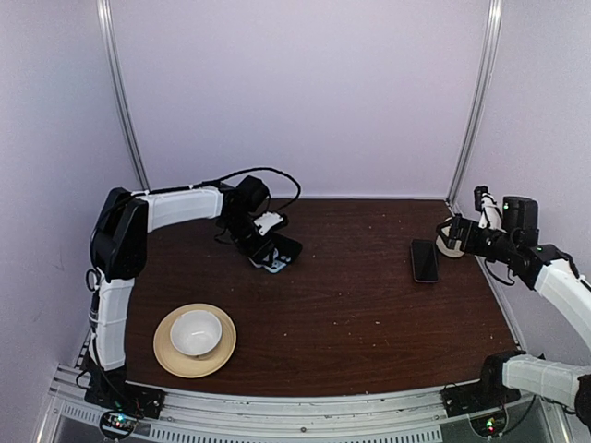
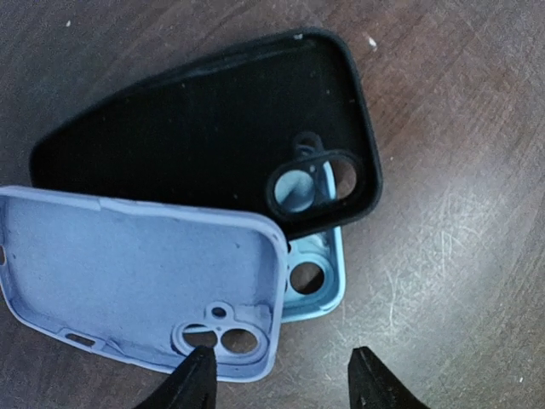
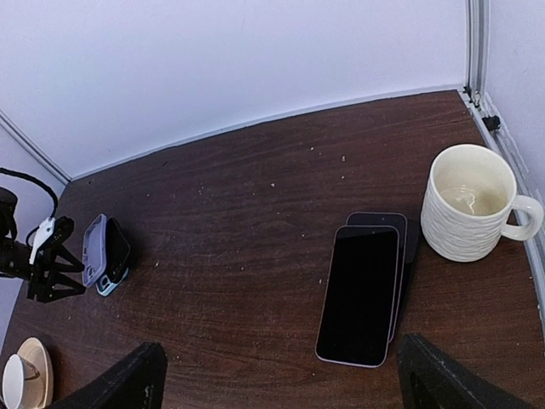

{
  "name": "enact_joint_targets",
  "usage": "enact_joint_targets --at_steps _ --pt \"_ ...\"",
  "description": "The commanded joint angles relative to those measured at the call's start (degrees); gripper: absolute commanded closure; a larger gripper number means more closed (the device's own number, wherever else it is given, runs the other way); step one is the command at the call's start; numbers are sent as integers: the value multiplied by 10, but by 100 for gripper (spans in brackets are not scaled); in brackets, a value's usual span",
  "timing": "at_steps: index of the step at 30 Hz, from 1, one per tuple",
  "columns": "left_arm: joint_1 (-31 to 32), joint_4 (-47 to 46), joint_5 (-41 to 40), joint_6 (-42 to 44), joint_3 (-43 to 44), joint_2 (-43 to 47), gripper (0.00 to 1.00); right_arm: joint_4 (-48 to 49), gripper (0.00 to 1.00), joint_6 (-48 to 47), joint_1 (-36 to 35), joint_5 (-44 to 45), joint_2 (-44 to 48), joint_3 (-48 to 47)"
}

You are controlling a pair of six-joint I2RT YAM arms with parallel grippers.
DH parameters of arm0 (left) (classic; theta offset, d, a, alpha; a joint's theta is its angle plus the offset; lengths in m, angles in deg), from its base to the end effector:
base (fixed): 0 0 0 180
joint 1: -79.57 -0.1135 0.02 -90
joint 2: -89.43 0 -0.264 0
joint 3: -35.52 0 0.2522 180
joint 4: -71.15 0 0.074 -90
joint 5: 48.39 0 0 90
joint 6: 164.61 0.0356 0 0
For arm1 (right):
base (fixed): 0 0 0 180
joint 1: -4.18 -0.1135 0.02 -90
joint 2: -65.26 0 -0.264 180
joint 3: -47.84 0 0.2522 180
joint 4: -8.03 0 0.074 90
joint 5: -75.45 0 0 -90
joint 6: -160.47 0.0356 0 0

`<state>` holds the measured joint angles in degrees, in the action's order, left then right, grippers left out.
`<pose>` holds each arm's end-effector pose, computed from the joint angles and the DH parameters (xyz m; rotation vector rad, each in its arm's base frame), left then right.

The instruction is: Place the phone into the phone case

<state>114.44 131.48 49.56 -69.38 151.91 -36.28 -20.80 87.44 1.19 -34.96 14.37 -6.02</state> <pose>0.3754 -0.2676 0.1846 0.9986 2.6337 -0.3185 0.2010 0.0229 0.2846 0.0197 2.0397 0.5795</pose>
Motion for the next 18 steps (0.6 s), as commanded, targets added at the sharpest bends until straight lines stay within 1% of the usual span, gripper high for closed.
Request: enact_joint_targets --at_steps 1,4,11,12,13,14,15,16,18 --pt "-2 -53 -8 9 20 -20 53 4 2 1 -4 -23 -9 3" --pt "-2 -57 -5 19 28 -32 58 5 2 -2 -5 -27 -15 1" --pt "-2 -59 21 22 33 -47 59 13 1 0 -5 -41 -17 -1" --pt "-2 -61 20 24 35 -53 62 13 1 -1 -5 -43 -18 -1" --pt "-2 -60 10 23 40 -60 68 13 1 -1 -5 -45 -19 -2" --pt "-2 -55 -2 21 46 -66 81 10 1 0 -5 -48 -20 -2" --pt "-2 -51 -10 19 51 -71 95 8 1 0 -6 -52 -20 -4" --pt "-2 -48 -11 17 52 -69 100 3 2 1 -5 -53 -19 -6" --pt "-2 -50 11 21 38 -52 100 -8 2 -2 -6 -52 -16 -12"
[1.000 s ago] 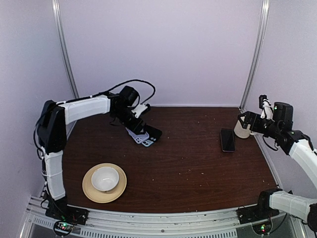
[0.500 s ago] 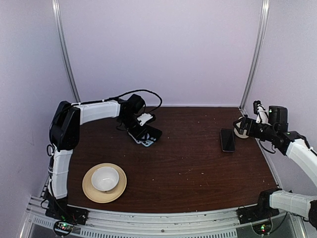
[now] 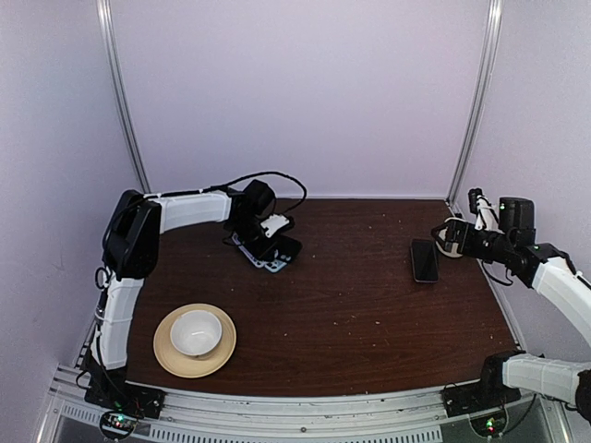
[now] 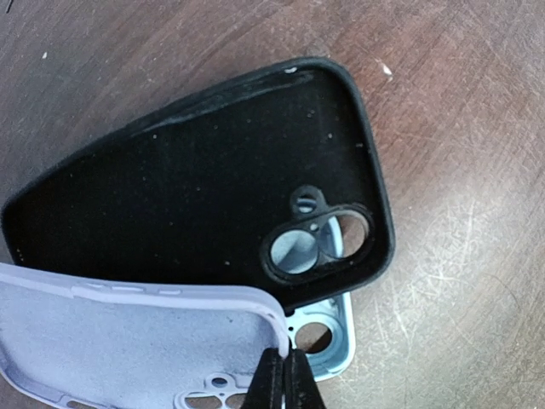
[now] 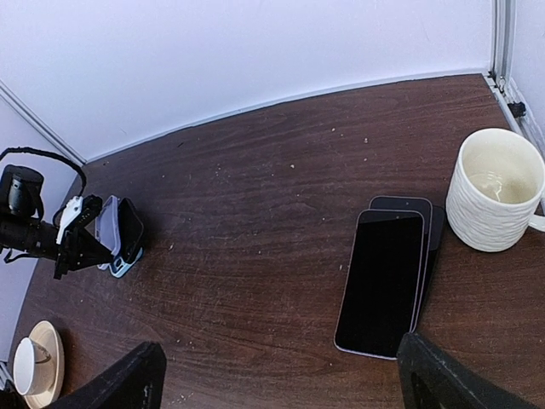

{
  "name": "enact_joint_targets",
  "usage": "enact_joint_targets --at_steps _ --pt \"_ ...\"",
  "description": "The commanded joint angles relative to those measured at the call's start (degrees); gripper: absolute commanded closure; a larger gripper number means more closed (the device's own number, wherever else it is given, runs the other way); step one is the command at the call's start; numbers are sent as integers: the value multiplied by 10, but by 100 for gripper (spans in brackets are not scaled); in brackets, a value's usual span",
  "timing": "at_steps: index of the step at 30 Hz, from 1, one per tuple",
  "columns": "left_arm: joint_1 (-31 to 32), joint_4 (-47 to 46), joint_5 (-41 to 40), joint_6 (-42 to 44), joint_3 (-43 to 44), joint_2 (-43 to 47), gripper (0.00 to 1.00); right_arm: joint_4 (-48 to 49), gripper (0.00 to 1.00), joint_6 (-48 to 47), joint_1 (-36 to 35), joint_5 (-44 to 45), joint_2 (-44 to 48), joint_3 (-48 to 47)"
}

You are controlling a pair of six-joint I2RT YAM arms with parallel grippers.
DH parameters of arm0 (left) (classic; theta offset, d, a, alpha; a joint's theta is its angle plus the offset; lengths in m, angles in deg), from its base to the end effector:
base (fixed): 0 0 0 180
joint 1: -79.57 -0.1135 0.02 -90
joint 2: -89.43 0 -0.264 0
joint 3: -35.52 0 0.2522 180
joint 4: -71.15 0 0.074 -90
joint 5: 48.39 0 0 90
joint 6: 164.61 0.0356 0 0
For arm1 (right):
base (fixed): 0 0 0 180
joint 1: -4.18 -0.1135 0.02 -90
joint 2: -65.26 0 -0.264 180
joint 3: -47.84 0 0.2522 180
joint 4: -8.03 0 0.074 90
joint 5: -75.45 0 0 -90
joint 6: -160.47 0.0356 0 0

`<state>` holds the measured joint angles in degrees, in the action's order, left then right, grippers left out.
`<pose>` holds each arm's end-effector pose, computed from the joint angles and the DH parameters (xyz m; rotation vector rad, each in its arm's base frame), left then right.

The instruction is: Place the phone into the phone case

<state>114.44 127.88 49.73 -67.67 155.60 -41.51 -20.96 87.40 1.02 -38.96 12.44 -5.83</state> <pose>0.3928 -0.2799 0.1644 1.0278 2.5813 -0.3242 0.2053 0.0261 0.2774 -0.0181 2.0781 0.6543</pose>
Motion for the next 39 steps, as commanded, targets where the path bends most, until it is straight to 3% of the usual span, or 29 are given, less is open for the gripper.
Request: enact_joint_targets --at_steps 1,6,11,14,20,27,28,30,32,36,39 --pt "-2 -20 19 8 -8 13 100 -15 1 -5 -5 -10 5 -18" --pt "3 -26 66 27 -43 100 100 -68 2 -23 -6 -1 7 -52" --pt "74 -23 239 142 -100 209 100 -130 2 -36 -14 5 -7 -98" --pt "133 -13 319 183 -123 222 100 -150 2 -36 -22 4 -18 -117" --pt "235 51 321 244 -107 157 100 -184 4 -40 -77 22 -48 -128" --pt "303 86 235 306 -85 122 100 -248 4 -70 -200 64 -117 -163" --pt "303 85 230 301 -85 124 87 -252 4 -75 -215 59 -130 -168" --pt "303 91 217 292 -82 137 51 -262 4 -89 -245 52 -158 -184" --pt "302 96 201 284 -89 170 27 -275 4 -110 -279 59 -190 -207" --pt "267 57 198 246 -163 291 14 -296 4 -177 -348 82 -286 -270" --pt "166 -35 211 112 -236 382 8 -311 4 -238 -403 66 -375 -333"
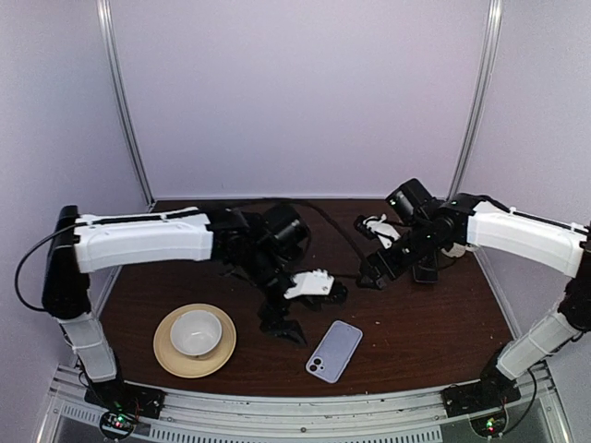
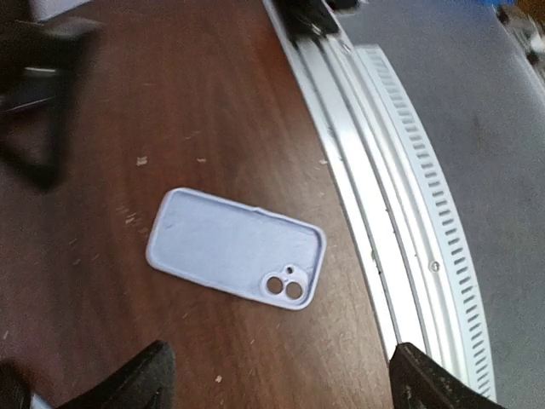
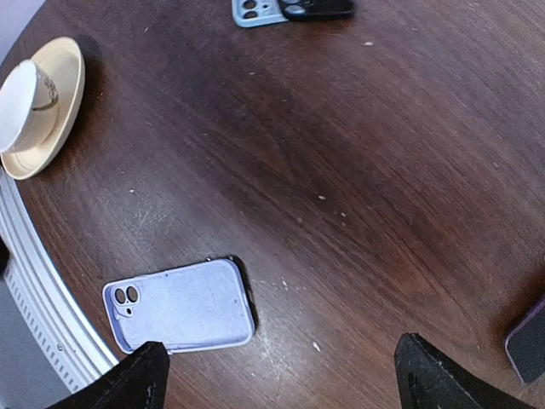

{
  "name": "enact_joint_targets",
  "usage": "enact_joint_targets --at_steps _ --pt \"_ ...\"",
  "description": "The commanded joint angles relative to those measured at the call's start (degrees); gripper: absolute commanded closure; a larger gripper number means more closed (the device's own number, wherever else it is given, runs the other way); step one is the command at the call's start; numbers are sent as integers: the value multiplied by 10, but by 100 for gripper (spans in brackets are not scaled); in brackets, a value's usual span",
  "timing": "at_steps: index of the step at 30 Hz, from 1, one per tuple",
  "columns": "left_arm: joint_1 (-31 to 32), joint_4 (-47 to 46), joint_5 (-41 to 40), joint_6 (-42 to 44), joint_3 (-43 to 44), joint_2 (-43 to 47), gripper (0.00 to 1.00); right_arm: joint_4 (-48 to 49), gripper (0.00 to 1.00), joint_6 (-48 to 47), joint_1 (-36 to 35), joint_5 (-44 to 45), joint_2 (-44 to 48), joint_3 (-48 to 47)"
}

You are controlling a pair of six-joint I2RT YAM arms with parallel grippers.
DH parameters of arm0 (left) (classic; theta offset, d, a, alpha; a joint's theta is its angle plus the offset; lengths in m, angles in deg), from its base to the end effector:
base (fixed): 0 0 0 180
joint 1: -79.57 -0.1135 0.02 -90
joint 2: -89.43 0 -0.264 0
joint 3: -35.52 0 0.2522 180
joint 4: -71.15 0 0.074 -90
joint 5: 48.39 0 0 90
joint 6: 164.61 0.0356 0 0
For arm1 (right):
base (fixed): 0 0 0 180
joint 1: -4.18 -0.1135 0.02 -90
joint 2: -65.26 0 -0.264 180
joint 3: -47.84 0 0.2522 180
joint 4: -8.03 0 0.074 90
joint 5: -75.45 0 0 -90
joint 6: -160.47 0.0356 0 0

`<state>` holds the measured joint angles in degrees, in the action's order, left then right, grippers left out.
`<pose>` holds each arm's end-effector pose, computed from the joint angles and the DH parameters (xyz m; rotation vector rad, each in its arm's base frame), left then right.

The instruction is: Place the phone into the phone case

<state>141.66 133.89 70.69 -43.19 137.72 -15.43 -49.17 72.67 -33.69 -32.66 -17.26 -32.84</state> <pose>0.1642 -0.3469 0.2614 2.1033 1.7654 -0.8439 0.2246 0.1887 0.2747 -0.9288 2.5024 0.6523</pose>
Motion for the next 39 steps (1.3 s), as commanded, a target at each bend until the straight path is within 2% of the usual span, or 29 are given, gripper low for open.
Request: enact_joint_targets --at_steps 1,4,7,9,12,16,20,22,25,28,30,31,36,39 --pt "-152 -128 1 -189 -91 147 5 -36 4 -114 -75 1 -112 -87" --pt "-266 -193 -86 -329 -162 209 3 -79 3 -206 -131 14 -206 -162" --pt "-317 -178 -193 -343 -198 232 2 -102 2 -297 -171 20 -278 -204" --pt "-325 -179 -223 -349 -218 240 3 -112 2 -340 -184 4 -307 -224" --pt "-326 -185 -198 -348 -234 247 2 -128 4 -367 -190 -14 -328 -242" --pt "-326 -169 -228 -341 -227 236 2 -151 7 -374 -203 34 -366 -250" --pt "-327 -154 -256 -340 -218 229 2 -197 15 -376 -215 49 -421 -278" --pt "-327 -158 -253 -339 -224 235 2 -191 27 -375 -216 55 -430 -276" --pt "-327 -164 -256 -334 -230 241 3 -191 55 -358 -216 72 -436 -286" --pt "-327 -166 -260 -334 -232 242 3 -198 75 -330 -216 87 -425 -292" --pt "-327 -166 -258 -334 -231 241 2 -199 95 -300 -216 109 -411 -290" --pt "-327 -166 -257 -334 -231 240 2 -196 100 -282 -216 123 -402 -287" --pt "-328 -166 -257 -334 -231 242 3 -160 100 -127 -196 163 -339 -252" --pt "-327 -166 -256 -334 -231 245 2 -154 100 46 -165 178 -305 -236"
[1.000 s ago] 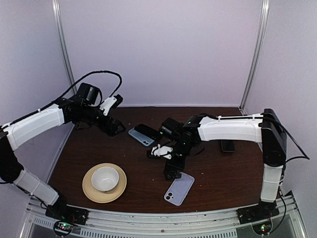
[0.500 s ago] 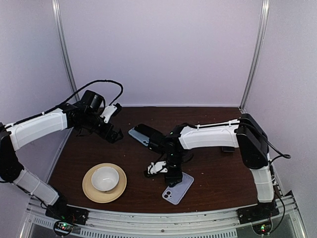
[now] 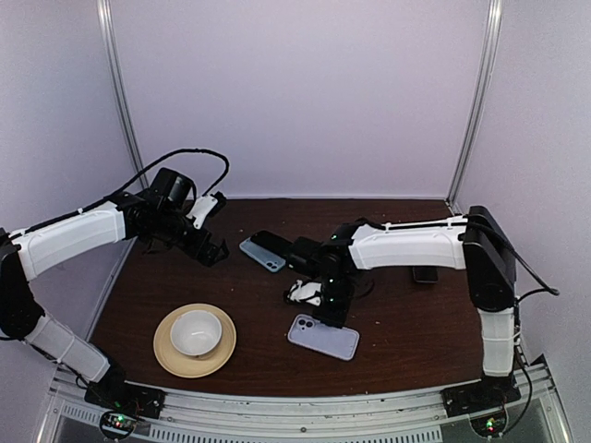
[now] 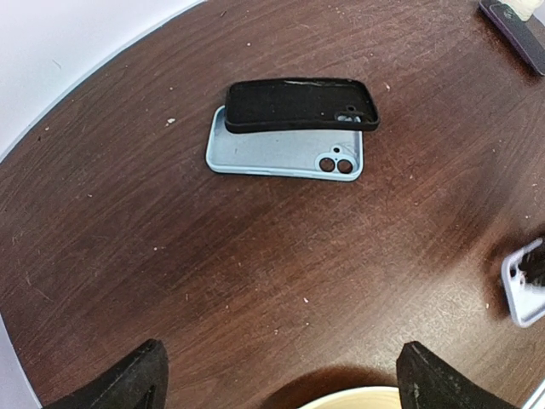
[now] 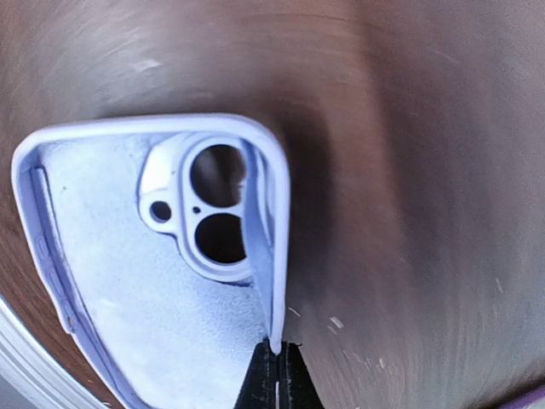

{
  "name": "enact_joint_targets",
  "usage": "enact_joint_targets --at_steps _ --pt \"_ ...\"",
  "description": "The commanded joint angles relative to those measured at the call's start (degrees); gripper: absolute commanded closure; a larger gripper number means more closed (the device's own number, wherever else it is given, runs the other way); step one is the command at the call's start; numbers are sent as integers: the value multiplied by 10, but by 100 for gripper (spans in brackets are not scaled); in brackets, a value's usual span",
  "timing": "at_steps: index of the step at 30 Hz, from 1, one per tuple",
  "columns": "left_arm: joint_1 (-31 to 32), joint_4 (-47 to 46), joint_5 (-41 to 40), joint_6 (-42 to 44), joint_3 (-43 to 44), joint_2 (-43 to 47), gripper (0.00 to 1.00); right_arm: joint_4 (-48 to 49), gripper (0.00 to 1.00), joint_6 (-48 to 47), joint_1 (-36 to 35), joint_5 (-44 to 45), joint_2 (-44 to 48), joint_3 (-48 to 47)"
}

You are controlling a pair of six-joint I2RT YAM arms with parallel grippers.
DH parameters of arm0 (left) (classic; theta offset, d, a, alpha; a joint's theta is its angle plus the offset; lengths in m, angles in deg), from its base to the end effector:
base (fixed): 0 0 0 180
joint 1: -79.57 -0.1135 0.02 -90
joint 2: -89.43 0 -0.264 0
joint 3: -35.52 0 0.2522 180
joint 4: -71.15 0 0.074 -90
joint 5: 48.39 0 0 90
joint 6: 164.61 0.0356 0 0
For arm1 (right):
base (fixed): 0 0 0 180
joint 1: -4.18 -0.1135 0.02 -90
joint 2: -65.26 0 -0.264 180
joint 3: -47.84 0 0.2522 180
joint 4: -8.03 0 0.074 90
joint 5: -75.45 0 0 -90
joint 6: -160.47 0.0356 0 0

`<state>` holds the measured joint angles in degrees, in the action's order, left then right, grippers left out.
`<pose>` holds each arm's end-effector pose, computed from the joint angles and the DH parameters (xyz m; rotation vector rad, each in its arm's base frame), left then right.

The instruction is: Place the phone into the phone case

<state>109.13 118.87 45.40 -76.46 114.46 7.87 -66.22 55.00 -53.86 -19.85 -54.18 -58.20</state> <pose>0.2625 -0.1516 0.2788 0.6210 2.3946 -0.3202 0.2087 0.3408 0.1756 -1.8771 2.5084 0.1584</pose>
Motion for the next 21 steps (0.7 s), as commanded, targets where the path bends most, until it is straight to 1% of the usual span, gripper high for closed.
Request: enact_joint_targets --at_steps 1,2,4,8,10,11,13,17,18,21 --pt "-2 -16 -2 -2 1 13 3 23 100 289 47 63 79 33" --pt "-2 -16 0 -3 1 13 2 35 100 374 56 72 98 55" --pt "-2 -15 2 -6 1 13 3 93 100 479 67 87 160 124" --pt "-2 -15 9 -12 1 11 3 222 100 718 68 170 282 289" --pt "-2 -14 13 -14 2 9 2 314 100 801 68 181 319 364" --pt "-2 -13 15 -15 2 8 2 338 100 823 69 188 320 380" --pt "-2 -13 16 -15 2 6 3 319 100 818 68 202 290 363" --pt "-2 -11 16 -16 3 3 2 192 100 771 68 209 197 258" --pt "-2 -10 16 -16 3 3 3 186 100 763 67 204 186 248" --pt "-2 -7 14 -14 3 5 3 209 100 722 68 192 178 244"
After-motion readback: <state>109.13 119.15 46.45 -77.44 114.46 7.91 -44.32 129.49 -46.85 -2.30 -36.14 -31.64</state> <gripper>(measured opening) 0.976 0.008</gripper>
